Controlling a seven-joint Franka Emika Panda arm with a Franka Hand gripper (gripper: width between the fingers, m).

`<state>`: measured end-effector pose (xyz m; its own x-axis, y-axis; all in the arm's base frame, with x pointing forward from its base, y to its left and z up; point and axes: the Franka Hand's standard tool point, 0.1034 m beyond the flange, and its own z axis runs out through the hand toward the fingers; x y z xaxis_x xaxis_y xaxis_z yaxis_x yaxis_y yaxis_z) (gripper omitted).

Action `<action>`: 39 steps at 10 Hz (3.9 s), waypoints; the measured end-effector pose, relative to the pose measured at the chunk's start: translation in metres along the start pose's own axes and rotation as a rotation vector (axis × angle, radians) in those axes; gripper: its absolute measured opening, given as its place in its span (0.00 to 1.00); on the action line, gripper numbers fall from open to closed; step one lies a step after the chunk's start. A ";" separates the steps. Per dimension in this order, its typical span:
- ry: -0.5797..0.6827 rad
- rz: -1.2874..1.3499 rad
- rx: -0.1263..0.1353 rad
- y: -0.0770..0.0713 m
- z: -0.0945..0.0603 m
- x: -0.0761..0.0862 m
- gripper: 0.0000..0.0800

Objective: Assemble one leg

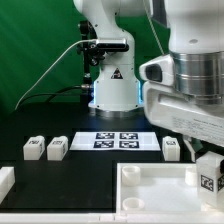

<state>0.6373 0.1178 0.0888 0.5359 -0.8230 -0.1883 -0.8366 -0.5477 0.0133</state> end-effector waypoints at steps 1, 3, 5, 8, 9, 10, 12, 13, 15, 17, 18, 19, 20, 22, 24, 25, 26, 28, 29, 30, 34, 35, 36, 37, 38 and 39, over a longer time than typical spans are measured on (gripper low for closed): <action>0.002 0.145 -0.001 -0.002 0.001 -0.004 0.37; 0.009 0.331 0.016 -0.004 0.002 -0.004 0.37; 0.009 0.321 0.015 -0.003 0.002 -0.005 0.37; 0.017 0.168 0.006 -0.002 0.003 -0.004 0.80; 0.015 0.085 0.000 -0.001 0.003 -0.005 0.80; 0.016 0.010 -0.019 0.000 -0.001 -0.004 0.81; 0.021 -0.254 -0.020 0.000 -0.003 0.001 0.81; 0.019 -0.348 -0.022 0.000 -0.002 0.001 0.81; 0.057 -0.673 -0.044 -0.002 0.001 0.006 0.81; 0.087 -0.849 -0.046 -0.008 0.000 0.006 0.81; 0.087 -0.825 -0.045 -0.007 0.000 0.007 0.67; 0.087 -0.810 -0.044 -0.007 0.000 0.007 0.50; 0.087 -0.800 -0.044 -0.007 0.000 0.007 0.50; 0.090 -0.595 -0.035 -0.006 0.000 0.009 0.36; 0.090 -0.272 -0.016 -0.003 0.001 0.011 0.36; 0.103 -0.083 -0.006 -0.002 0.001 0.011 0.36; 0.115 0.070 0.014 0.000 0.001 0.011 0.36; 0.119 0.351 0.049 0.004 0.002 0.009 0.37; 0.126 0.487 0.054 0.004 0.002 0.008 0.37; 0.132 0.538 0.055 0.005 0.002 0.008 0.37; 0.148 0.281 0.030 0.002 0.001 0.005 0.68; 0.163 0.071 0.018 -0.002 -0.004 0.004 0.79; 0.166 -0.047 0.012 -0.004 -0.006 0.002 0.79; 0.167 -0.123 0.005 -0.003 -0.004 0.003 0.81; 0.167 -0.250 -0.006 -0.003 -0.004 0.004 0.81; 0.167 -0.338 -0.013 -0.003 -0.004 0.004 0.81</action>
Offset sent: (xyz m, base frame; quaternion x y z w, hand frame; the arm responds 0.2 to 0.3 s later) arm 0.0000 0.0000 0.0000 0.0000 0.0000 0.0000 1.0000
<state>0.6425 0.1154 0.0920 0.7938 -0.6078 -0.0215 -0.6081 -0.7938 -0.0092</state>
